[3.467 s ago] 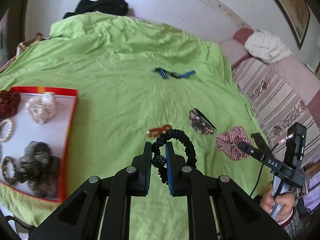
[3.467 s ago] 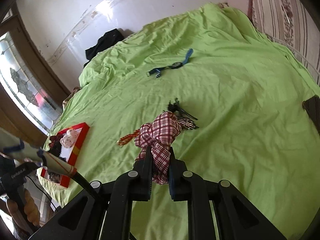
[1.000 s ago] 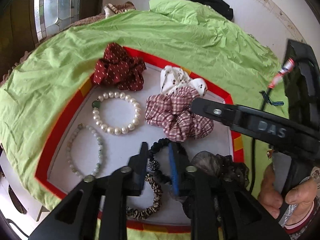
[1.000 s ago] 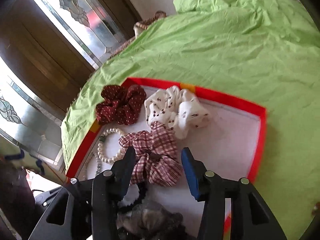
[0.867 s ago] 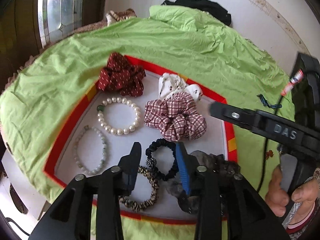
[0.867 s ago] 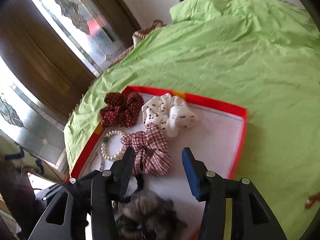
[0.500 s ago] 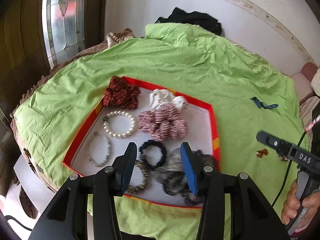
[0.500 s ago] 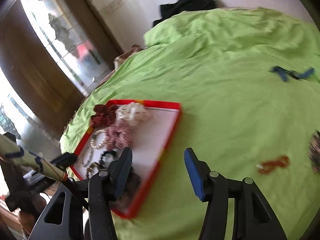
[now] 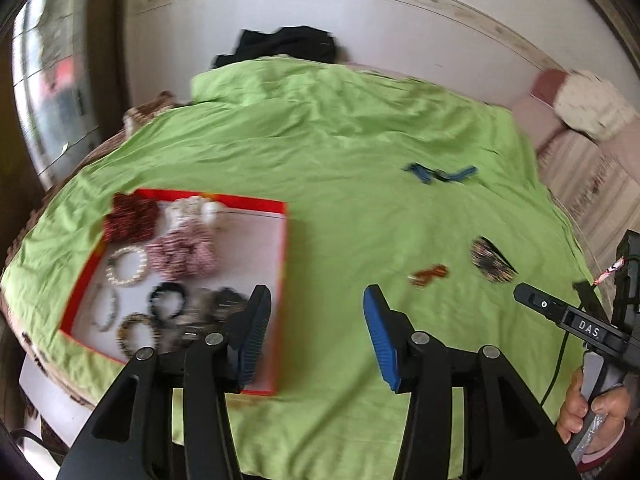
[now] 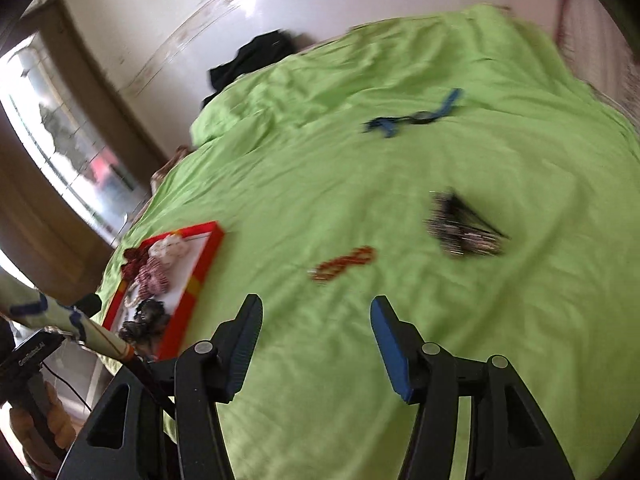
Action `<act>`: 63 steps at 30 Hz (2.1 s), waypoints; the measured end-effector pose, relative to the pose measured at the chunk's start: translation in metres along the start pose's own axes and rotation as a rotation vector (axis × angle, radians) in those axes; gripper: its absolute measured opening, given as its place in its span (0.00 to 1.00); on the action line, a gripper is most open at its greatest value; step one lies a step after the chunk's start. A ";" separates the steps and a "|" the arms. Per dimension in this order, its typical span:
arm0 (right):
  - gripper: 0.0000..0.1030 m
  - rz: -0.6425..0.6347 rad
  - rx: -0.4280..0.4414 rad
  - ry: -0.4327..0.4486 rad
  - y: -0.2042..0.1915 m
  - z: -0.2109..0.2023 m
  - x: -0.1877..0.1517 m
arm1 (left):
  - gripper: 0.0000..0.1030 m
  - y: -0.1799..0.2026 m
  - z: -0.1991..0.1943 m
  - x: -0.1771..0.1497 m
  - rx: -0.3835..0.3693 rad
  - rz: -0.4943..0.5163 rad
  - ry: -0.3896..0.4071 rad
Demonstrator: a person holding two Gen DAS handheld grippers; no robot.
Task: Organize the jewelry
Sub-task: 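Move both open tools away from the tray over the sheet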
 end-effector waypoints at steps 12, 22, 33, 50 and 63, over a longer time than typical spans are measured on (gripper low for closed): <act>0.62 0.090 -0.051 0.061 0.074 -0.036 -0.027 | 0.46 0.090 0.012 -0.020 0.003 0.158 -0.047; 0.62 0.078 -0.132 0.112 0.093 -0.047 -0.043 | 0.47 0.106 0.014 -0.039 0.061 0.191 -0.034; 0.62 0.032 -0.186 0.086 0.081 -0.042 -0.060 | 0.47 0.090 0.021 -0.056 0.067 0.149 -0.064; 0.62 -0.057 -0.235 0.026 0.052 -0.018 -0.070 | 0.47 0.072 0.032 -0.066 0.111 0.133 -0.070; 0.64 -0.100 -0.278 -0.007 0.049 -0.003 -0.074 | 0.47 0.065 0.045 -0.069 0.157 0.134 -0.089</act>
Point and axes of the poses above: each gripper's, at about its wrist camera, not at the fingertips, and z roughly the way its jaws point, y to its right, x to its top, the point moved 7 cm from there along z, roughly the way its jaws point, and after that the axes turned 12 degrees about -y, right-handed, at the moved point
